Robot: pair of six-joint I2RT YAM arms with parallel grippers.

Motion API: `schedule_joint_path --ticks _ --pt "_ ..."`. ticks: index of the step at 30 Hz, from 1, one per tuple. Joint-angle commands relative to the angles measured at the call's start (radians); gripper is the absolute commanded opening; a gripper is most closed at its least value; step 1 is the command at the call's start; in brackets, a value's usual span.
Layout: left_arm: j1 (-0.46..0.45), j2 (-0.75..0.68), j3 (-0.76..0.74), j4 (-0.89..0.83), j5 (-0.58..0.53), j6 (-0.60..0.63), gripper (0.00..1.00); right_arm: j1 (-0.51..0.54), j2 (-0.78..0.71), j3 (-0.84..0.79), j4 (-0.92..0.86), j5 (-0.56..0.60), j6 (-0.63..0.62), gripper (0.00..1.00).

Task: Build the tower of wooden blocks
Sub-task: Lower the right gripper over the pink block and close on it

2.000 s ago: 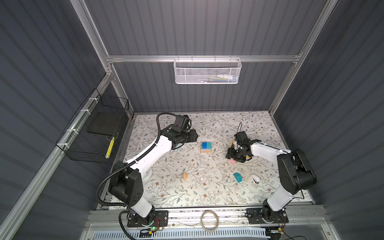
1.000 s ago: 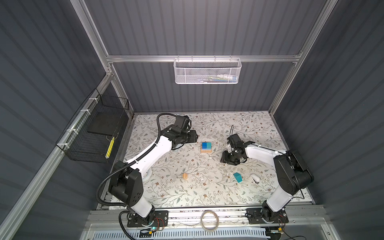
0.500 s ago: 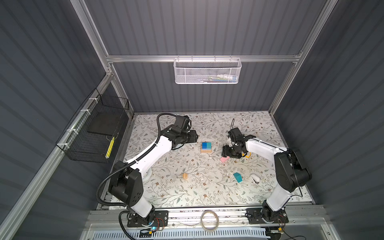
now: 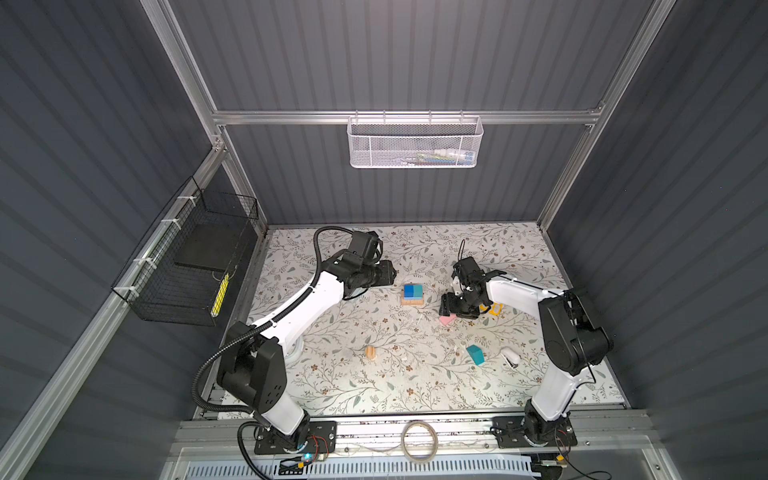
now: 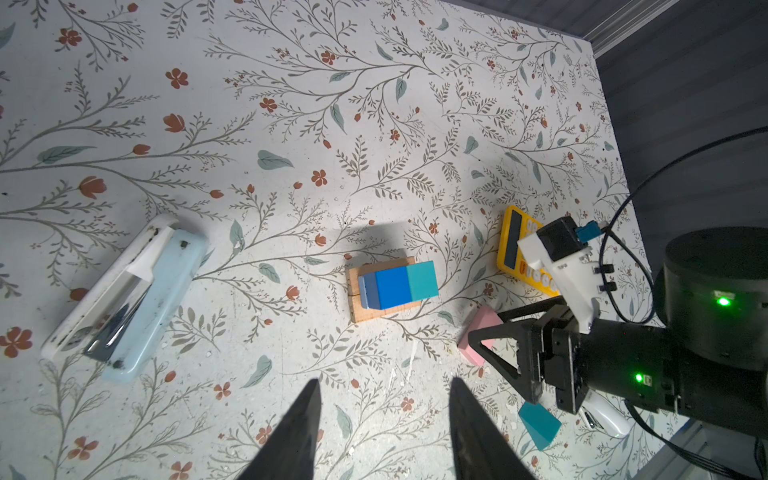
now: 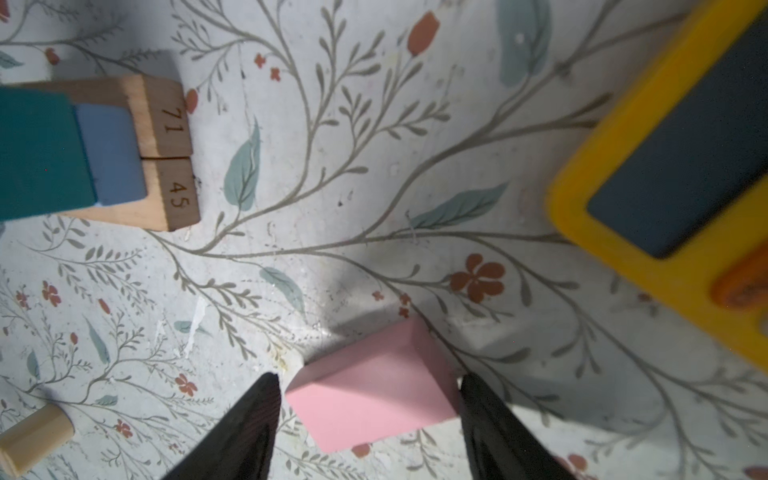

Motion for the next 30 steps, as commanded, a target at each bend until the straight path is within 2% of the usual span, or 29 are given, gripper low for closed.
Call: schedule_joint_path --ticks 1,12,15,20,30 --pt "-0.004 0.008 -0.003 0.002 0.005 0.016 0.5 0.006 0.007 -0.021 0.016 -0.037 0.012 0.67" --pt "-0.004 0.002 -0.003 0.001 0.005 0.02 0.5 0.041 -0.004 -0.043 0.004 -0.039 0.019 0.62" --pt "-0.004 0.0 -0.006 0.001 0.005 0.022 0.5 0.042 -0.007 -0.031 -0.016 -0.007 0.01 0.63" --pt "-0.004 -0.002 -0.009 -0.002 0.005 0.022 0.5 0.04 0.003 0.018 -0.058 0.047 -0.016 0.71" --pt "-0.004 -0.004 -0.01 -0.005 -0.003 0.025 0.5 0.041 0.056 0.078 -0.056 0.0 -0.035 0.73"
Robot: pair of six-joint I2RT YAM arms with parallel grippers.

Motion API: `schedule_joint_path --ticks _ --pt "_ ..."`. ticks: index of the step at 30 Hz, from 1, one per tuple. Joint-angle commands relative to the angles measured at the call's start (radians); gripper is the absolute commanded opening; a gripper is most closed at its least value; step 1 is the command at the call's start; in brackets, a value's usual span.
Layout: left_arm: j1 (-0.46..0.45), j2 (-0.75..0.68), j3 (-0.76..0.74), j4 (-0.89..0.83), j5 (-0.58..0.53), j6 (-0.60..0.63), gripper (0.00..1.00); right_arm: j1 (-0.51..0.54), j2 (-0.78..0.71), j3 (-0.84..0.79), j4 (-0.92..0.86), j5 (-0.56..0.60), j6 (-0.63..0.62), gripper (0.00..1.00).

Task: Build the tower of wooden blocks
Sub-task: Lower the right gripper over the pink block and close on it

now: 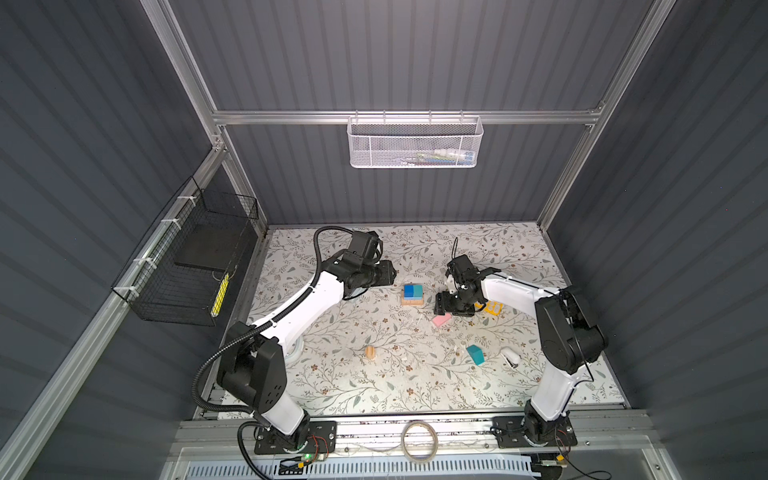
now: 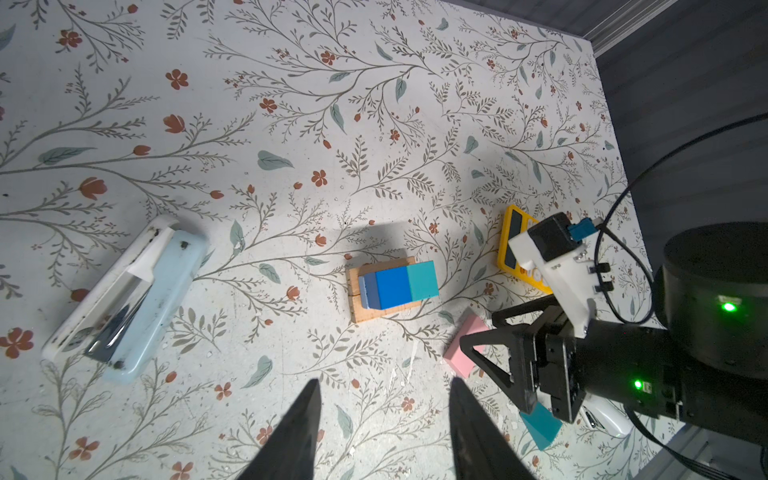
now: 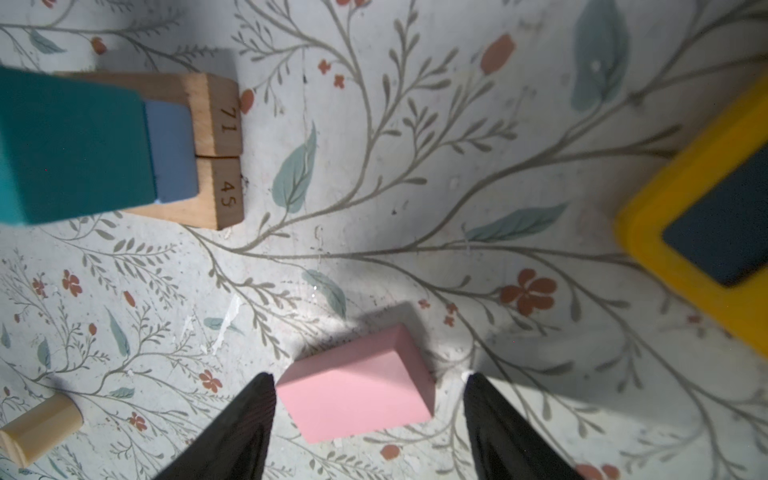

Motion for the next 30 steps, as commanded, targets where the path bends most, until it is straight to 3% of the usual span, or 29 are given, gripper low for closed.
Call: schedule_joint_path --ticks 1,13,30 --pt "-0.004 -0.002 -0.011 -0.005 -0.002 0.022 0.5 0.002 0.027 0.017 -0.016 -0.024 -0.011 0.73" --pt "-0.003 0.003 -0.009 -0.005 0.0 0.022 0.5 0.024 0.022 -0.05 0.029 -0.073 0.027 0.6" --pt "-0.004 -0.016 -0.022 -0.005 -0.002 0.025 0.5 0.156 0.026 -0.098 0.068 -0.089 0.118 0.54"
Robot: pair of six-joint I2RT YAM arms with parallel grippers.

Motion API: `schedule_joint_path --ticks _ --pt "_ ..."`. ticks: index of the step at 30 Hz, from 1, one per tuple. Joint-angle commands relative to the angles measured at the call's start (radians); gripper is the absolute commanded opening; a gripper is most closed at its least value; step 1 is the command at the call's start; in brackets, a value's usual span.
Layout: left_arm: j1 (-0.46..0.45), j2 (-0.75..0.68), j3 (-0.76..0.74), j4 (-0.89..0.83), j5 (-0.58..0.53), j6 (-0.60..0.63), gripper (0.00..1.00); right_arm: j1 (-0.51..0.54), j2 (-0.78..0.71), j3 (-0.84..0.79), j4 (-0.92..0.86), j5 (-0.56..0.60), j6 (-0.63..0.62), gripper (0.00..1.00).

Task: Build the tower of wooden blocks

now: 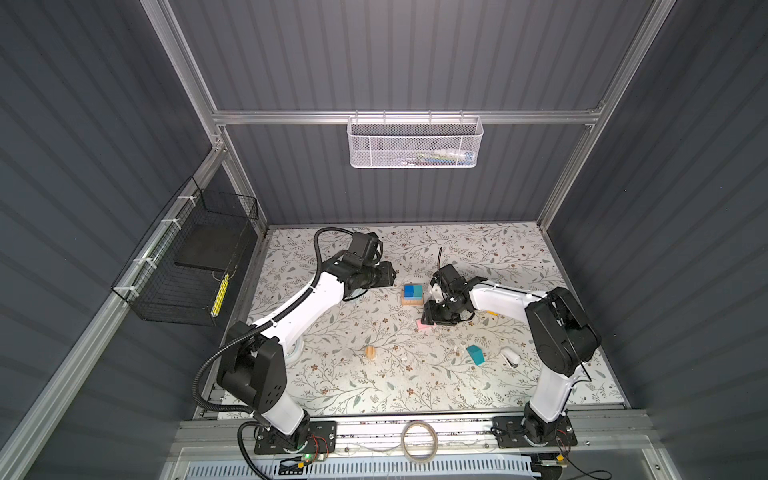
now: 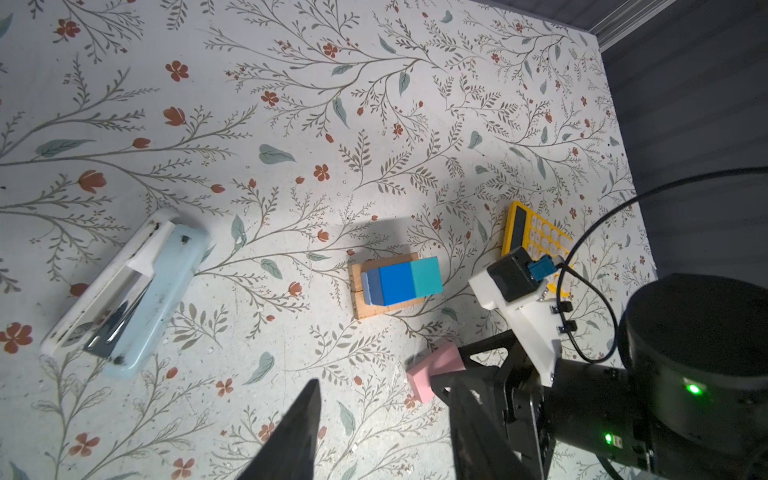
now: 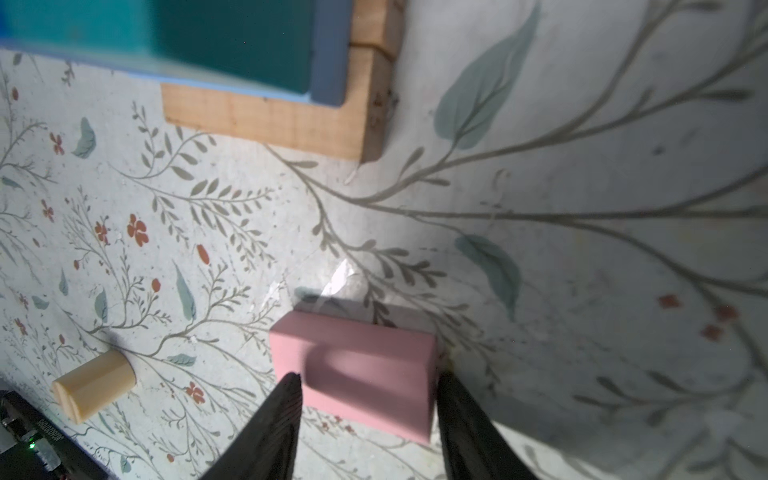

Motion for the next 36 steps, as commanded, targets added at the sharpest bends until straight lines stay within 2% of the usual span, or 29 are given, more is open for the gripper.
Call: schedule_joint_path --ticks 1,26,30,36 --pt "-0.004 -0.016 -0.01 -0.004 -0.002 0.024 0.5 0.03 0.025 -0.036 -0.036 -0.003 0.039 0.53" --pt "-0.004 -0.044 -0.024 -0.006 -0.005 0.034 0.51 0.126 0.085 0.054 0.001 0.0 0.106 0.5" --pt "-0.004 -0.047 -0.026 -0.015 -0.006 0.047 0.51 0.129 0.037 0.035 -0.01 0.024 0.106 0.51" --pt "-0.004 -0.073 -0.03 -0.053 -0.001 0.091 0.51 0.127 -0.119 -0.032 -0.04 0.07 0.11 0.56"
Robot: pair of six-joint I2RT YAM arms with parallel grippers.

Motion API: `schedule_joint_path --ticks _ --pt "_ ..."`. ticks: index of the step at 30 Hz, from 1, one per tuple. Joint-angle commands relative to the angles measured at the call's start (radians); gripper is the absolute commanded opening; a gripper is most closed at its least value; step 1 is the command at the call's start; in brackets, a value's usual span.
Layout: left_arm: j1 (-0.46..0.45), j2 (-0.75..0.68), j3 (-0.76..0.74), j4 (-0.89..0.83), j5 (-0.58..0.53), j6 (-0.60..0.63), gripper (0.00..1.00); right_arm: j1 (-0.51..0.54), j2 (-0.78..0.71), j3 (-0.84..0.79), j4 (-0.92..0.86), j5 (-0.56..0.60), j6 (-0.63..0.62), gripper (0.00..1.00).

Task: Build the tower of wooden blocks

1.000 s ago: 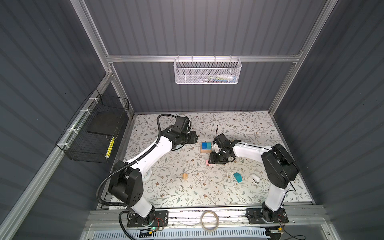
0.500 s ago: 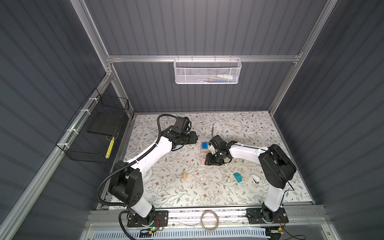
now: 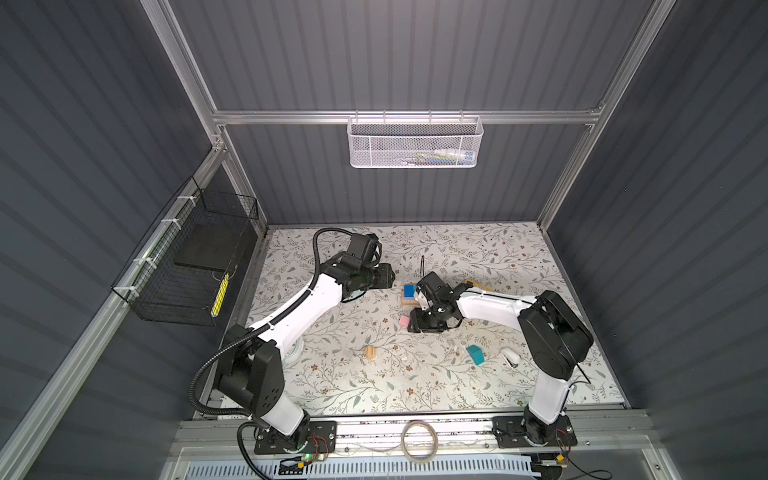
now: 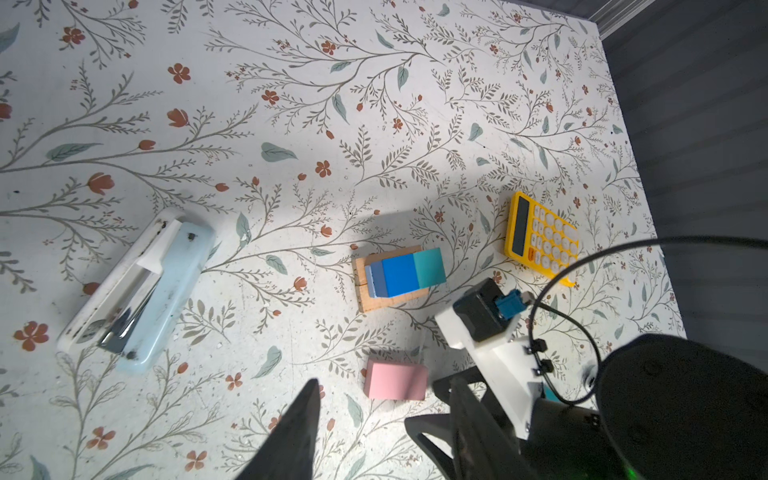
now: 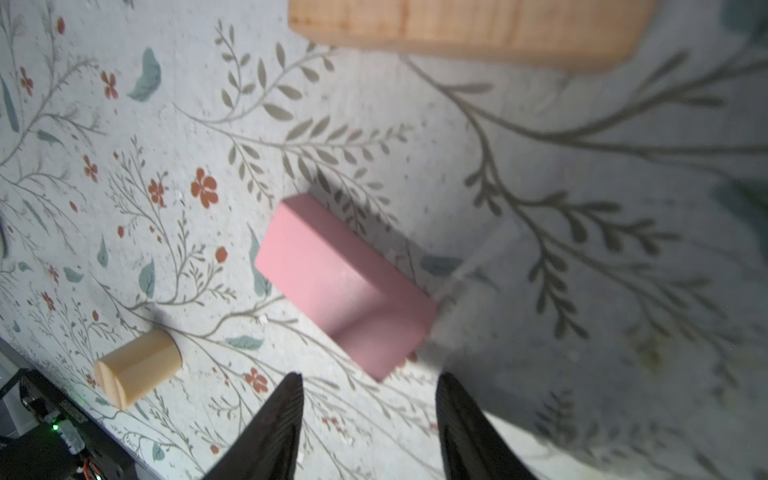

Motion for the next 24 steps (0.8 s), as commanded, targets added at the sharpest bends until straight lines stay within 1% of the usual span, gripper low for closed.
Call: schedule_joint_path --ticks 1,5,7,9,12,17,21,24 --pt "-0.006 -0.047 -0.014 -0.051 0.0 0.057 0.51 0.004 -0.114 -0.038 -0.049 0.054 0.009 0.57" --pt "-0.023 -0.084 -0.018 -0.095 0.0 0.099 0.54 0.003 -0.235 -0.083 -0.078 0.123 0.011 0.62" --pt "-0.053 -0.107 -0.023 -0.116 -0.01 0.132 0.57 -0.001 -0.293 -0.1 -0.093 0.164 0.01 0.66" --pt "-0.098 -0.127 -0.038 -0.141 -0.042 0.163 0.59 -0.01 -0.35 -0.116 -0.109 0.206 0.008 0.71" --pt "-0.15 -0.137 -0.05 -0.198 -0.084 0.175 0.61 -0.028 -0.438 -0.139 -0.119 0.258 0.006 0.78" --pt "-0.173 -0.159 -0.12 -0.253 -0.133 0.142 0.65 -0.064 -0.581 -0.174 -0.129 0.368 0.014 0.98" --pt "-0.179 -0.188 -0.179 -0.244 -0.135 0.102 0.71 -0.105 -0.675 -0.198 -0.116 0.419 0.009 0.99" --pt "-0.187 -0.202 -0.209 -0.213 -0.129 0.077 0.72 -0.153 -0.735 -0.206 -0.094 0.406 0.003 0.99"
